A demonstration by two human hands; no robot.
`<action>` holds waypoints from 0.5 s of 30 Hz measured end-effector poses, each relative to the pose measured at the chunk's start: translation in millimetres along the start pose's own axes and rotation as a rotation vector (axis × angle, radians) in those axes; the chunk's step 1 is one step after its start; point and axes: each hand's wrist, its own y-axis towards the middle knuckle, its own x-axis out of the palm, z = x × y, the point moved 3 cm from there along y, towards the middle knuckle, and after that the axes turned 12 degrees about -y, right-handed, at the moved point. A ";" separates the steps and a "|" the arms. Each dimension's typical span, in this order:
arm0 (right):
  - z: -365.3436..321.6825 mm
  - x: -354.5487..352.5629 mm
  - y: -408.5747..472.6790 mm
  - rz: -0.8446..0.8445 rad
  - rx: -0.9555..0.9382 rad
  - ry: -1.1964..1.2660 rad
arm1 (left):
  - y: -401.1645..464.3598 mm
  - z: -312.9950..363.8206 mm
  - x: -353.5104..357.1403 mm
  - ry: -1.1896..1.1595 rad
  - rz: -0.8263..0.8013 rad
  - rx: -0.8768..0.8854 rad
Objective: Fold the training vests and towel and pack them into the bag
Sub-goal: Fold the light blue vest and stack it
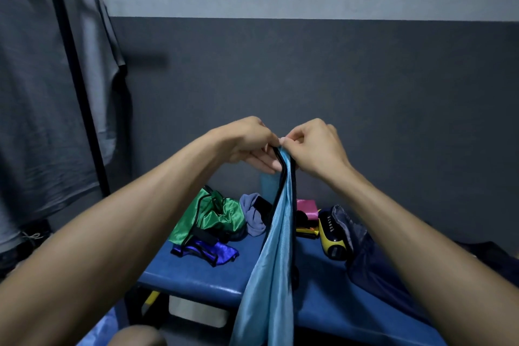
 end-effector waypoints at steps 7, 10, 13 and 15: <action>3.0 -1.8 1.7 0.011 -0.043 -0.048 | 0.2 -1.2 -1.6 -0.083 -0.032 -0.013; 0.0 -1.8 -0.9 -0.008 -0.091 -0.083 | 0.1 -0.7 -0.3 -0.108 -0.036 -0.011; -1.6 0.3 -6.8 -0.024 -0.149 -0.125 | -0.6 -0.1 -2.6 -0.159 -0.069 -0.005; 4.1 0.3 -5.2 -0.014 -0.140 -0.098 | -3.0 0.8 -4.9 -0.171 -0.103 0.007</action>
